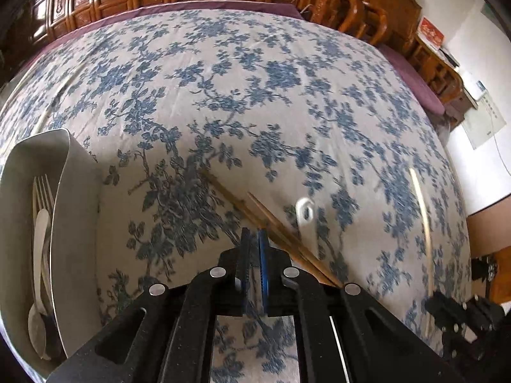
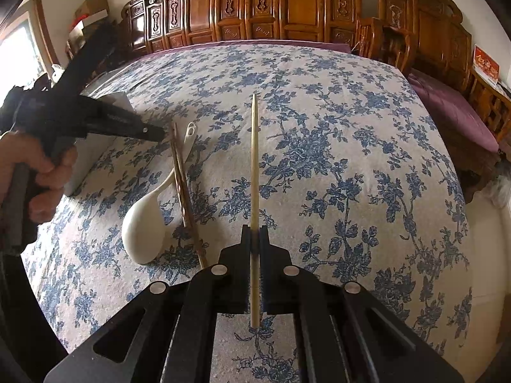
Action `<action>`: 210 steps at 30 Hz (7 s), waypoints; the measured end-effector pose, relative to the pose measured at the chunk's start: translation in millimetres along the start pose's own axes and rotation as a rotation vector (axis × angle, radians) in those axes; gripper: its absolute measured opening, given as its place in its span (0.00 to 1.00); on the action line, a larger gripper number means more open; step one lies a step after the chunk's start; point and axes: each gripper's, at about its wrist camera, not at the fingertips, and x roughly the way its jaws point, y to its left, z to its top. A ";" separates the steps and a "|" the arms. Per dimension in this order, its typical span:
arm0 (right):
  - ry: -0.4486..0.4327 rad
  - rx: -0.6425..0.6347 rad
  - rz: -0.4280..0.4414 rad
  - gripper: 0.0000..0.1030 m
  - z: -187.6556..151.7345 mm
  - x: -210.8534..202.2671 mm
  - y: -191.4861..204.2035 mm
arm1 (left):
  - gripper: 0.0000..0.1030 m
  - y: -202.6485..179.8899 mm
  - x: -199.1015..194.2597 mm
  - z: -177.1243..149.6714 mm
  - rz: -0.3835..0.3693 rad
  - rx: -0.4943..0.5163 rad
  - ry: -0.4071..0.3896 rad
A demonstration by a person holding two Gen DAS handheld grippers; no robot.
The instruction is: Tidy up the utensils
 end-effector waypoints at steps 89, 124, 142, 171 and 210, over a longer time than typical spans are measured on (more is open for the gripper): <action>-0.013 -0.030 -0.009 0.06 -0.4 -2.1 2.5 | 0.04 6.5 1.3 6.0 -0.015 0.117 -0.013; -0.118 -0.109 0.149 0.06 83.4 -11.4 177.5 | 0.04 142.7 -115.3 -30.2 0.088 0.121 -0.096; -0.081 -0.114 0.203 0.06 103.9 11.4 237.7 | 0.06 179.3 -95.9 -45.2 0.048 0.102 -0.043; 0.130 -0.036 0.183 0.07 113.9 81.6 280.3 | 0.15 228.3 -143.8 -54.7 0.044 0.052 -0.131; 0.084 -0.171 -0.008 0.24 25.8 55.6 76.5 | 0.35 14.8 -65.2 -54.0 -0.030 0.336 -0.040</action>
